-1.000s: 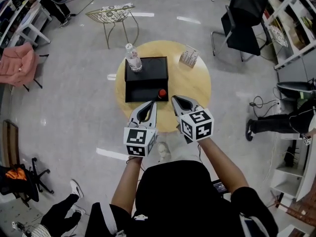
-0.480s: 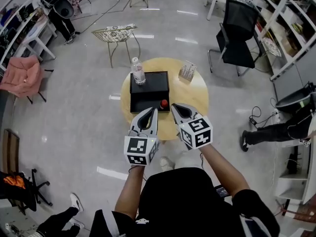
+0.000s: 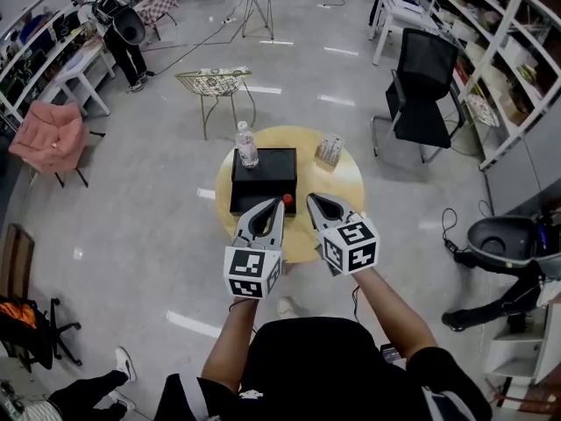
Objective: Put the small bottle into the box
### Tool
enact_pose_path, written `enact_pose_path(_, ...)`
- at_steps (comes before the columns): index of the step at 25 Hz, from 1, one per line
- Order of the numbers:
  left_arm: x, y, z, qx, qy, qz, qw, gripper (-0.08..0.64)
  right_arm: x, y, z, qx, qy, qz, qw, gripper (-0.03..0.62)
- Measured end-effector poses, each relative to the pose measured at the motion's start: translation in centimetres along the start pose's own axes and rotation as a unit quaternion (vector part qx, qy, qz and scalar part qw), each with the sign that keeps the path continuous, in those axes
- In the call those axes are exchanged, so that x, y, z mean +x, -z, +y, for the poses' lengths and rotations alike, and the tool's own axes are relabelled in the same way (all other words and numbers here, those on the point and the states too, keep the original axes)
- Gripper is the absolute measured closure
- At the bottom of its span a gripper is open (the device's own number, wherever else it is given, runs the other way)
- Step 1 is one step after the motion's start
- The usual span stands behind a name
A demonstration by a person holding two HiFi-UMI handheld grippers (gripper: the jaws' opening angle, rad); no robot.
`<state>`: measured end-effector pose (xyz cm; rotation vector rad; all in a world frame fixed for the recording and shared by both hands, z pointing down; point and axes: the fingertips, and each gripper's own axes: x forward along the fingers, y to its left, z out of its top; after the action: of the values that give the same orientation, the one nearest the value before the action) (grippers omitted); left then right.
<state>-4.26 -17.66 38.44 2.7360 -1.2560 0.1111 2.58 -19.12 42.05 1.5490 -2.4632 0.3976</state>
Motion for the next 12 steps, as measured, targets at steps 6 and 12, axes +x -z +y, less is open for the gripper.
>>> enact_pose_path(6, -1.6, -1.0, -2.6, 0.004, -0.013, -0.007, 0.9999, 0.548, -2.9, -0.5, 0.0, -0.01, -0.011, -0.007, 1.0, 0.591)
enact_pose_path(12, -3.4, -1.9, -4.7, 0.007, -0.033, -0.019, 0.9993, 0.548, -6.1, -0.9, 0.5, -0.019, -0.025, -0.025, 0.999, 0.591)
